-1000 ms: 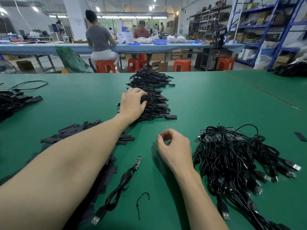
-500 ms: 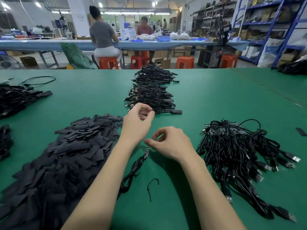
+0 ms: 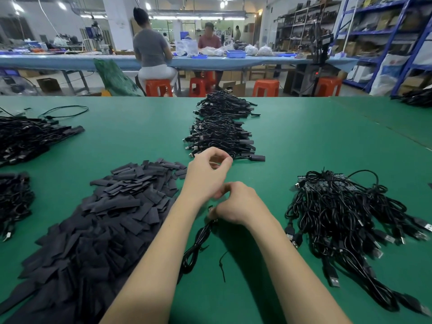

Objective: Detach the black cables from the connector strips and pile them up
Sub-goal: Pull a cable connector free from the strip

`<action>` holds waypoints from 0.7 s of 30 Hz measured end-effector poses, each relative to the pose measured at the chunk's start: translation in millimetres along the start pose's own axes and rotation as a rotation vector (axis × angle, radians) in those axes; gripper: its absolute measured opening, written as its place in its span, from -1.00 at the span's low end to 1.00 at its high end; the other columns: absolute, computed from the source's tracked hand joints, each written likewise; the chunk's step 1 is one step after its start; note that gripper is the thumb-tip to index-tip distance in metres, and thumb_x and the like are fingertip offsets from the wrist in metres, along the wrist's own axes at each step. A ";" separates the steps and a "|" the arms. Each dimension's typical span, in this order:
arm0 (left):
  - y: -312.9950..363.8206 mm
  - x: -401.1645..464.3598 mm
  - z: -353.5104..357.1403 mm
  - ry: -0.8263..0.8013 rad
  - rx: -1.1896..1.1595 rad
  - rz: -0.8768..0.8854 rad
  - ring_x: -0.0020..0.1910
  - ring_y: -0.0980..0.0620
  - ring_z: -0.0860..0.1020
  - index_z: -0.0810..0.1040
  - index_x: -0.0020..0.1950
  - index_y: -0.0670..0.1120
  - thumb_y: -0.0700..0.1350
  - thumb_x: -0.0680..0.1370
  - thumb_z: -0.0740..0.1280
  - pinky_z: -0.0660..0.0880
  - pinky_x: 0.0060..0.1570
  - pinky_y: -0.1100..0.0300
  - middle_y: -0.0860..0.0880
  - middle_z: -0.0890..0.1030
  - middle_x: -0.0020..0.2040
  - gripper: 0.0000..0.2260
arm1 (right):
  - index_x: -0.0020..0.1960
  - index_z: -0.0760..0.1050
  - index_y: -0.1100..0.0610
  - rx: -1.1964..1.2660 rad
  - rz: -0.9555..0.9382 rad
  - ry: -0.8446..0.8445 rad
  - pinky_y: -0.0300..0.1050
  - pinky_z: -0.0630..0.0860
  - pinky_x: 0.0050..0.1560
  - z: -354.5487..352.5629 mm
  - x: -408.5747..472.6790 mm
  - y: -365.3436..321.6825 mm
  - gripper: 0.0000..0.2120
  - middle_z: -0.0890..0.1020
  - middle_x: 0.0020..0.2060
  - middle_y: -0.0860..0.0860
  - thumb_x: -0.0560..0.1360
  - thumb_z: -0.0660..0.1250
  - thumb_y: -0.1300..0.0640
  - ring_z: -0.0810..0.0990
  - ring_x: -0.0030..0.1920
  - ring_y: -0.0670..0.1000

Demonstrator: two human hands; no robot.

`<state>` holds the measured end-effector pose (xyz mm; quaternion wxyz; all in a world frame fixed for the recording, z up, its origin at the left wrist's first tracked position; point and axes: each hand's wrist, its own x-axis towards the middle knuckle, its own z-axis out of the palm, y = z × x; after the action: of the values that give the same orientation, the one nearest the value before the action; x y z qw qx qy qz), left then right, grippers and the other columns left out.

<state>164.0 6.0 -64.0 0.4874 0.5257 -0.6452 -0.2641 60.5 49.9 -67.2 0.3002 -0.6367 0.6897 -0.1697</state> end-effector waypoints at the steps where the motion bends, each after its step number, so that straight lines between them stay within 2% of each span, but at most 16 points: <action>1: -0.4 0.7 -1.2 0.009 -0.006 -0.003 -0.16 0.23 0.60 0.61 -0.15 0.08 -0.08 0.56 0.40 0.49 -0.10 0.38 0.14 0.68 -0.14 -0.90 | -0.01 0.53 -0.09 0.032 0.016 0.001 -0.11 0.53 0.00 -1.5 0.5 1.5 -0.62 0.58 -0.09 -0.08 0.26 0.61 -0.02 0.61 0.03 0.04; 4: -3.6 0.6 -0.7 0.017 -0.049 -0.056 -0.15 0.22 0.60 0.60 -0.14 0.08 -0.08 0.56 0.40 0.48 -0.06 0.33 0.15 0.66 -0.14 -0.90 | -0.14 0.62 -0.05 0.214 0.032 0.013 -0.24 0.46 -0.28 -10.7 3.9 12.4 -0.81 0.66 -0.26 -0.10 0.31 0.59 0.08 0.63 -0.22 -0.07; 6: -4.6 -1.9 3.6 -0.006 -0.072 -0.134 -0.09 0.17 0.61 0.61 -0.09 0.05 -0.06 0.57 0.40 0.51 0.03 0.24 0.12 0.66 -0.09 -0.95 | -0.20 0.65 0.00 0.440 0.047 0.005 -0.33 0.37 -0.47 -20.8 6.2 23.6 -0.86 0.65 -0.42 -0.10 0.35 0.57 0.18 0.54 -0.44 -0.12; 9: -1.4 -6.7 10.4 -0.163 -0.273 -0.322 -0.09 0.06 0.64 0.59 0.03 -0.05 -0.05 0.61 0.37 0.58 0.06 0.08 -0.02 0.68 0.00 -0.91 | -0.14 0.66 0.04 0.874 0.100 0.005 -0.35 0.30 -0.56 -37.8 10.1 41.3 -0.82 0.66 -0.36 -0.01 0.40 0.53 0.30 0.48 -0.48 -0.13; 11: 1.0 -11.3 12.1 -0.333 -0.424 -0.419 -0.14 0.08 0.66 0.59 0.10 -0.06 -0.05 0.62 0.36 0.59 0.00 0.14 0.02 0.69 -0.02 -0.88 | -0.13 0.65 0.03 1.078 0.120 -0.008 -0.32 0.33 -0.55 -45.5 12.1 49.9 -0.81 0.68 -0.33 -0.02 0.42 0.50 0.32 0.52 -0.45 -0.11; 12: 1.0 -13.4 14.1 -0.400 -0.456 -0.431 -0.13 0.07 0.67 0.61 0.10 -0.05 -0.05 0.62 0.37 0.57 0.04 0.14 0.04 0.69 -0.04 -0.89 | -0.12 0.64 0.02 1.128 0.125 -0.009 -0.32 0.34 -0.55 -48.2 12.1 53.6 -0.81 0.68 -0.32 -0.03 0.44 0.49 0.31 0.54 -0.44 -0.10; 14: 1.8 -19.9 16.0 -0.447 -0.505 -0.425 -0.11 0.00 0.70 0.62 0.06 -0.06 -0.12 0.60 0.40 0.49 0.11 0.06 -0.01 0.69 -0.05 -0.94 | -0.09 0.62 0.02 1.118 0.117 -0.002 -0.32 0.34 -0.54 -50.7 12.2 56.4 -0.81 0.68 -0.34 -0.06 0.45 0.48 0.30 0.54 -0.44 -0.10; 16: -1.9 -23.1 20.9 -0.429 -0.530 -0.410 -0.15 -0.04 0.69 0.62 0.01 -0.07 -0.18 0.59 0.41 0.47 0.04 0.08 -0.11 0.67 -0.07 -0.97 | -0.06 0.63 0.03 0.978 0.089 0.035 -0.31 0.36 -0.49 -56.1 9.0 56.1 -0.82 0.65 -0.36 -0.06 0.44 0.51 0.27 0.52 -0.41 -0.10; 19: -3.9 -26.4 26.1 -0.409 -0.547 -0.444 -0.23 -0.01 0.66 0.61 -0.02 -0.08 -0.24 0.58 0.41 0.55 -0.14 0.20 -0.12 0.67 -0.14 -0.94 | -0.08 0.65 0.00 0.593 0.025 0.238 -0.19 0.40 -0.30 -70.4 4.1 47.4 -0.90 0.67 -0.24 -0.05 0.44 0.54 0.12 0.54 -0.31 -0.08; 21: -6.6 -26.5 30.5 -0.367 -0.506 -0.430 -0.25 0.01 0.66 0.60 -0.03 -0.10 -0.25 0.58 0.41 0.57 -0.27 0.24 -0.13 0.66 -0.16 -0.95 | -0.12 0.65 -0.05 0.331 -0.064 0.393 -0.18 0.40 -0.25 -73.8 4.1 28.2 -0.96 0.69 -0.23 -0.11 0.45 0.49 0.04 0.56 -0.29 -0.13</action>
<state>138.4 23.5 -90.7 0.4113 0.4562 -0.5111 -0.6013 -7.9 38.6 -29.2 0.2551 -0.5551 0.6772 -0.4100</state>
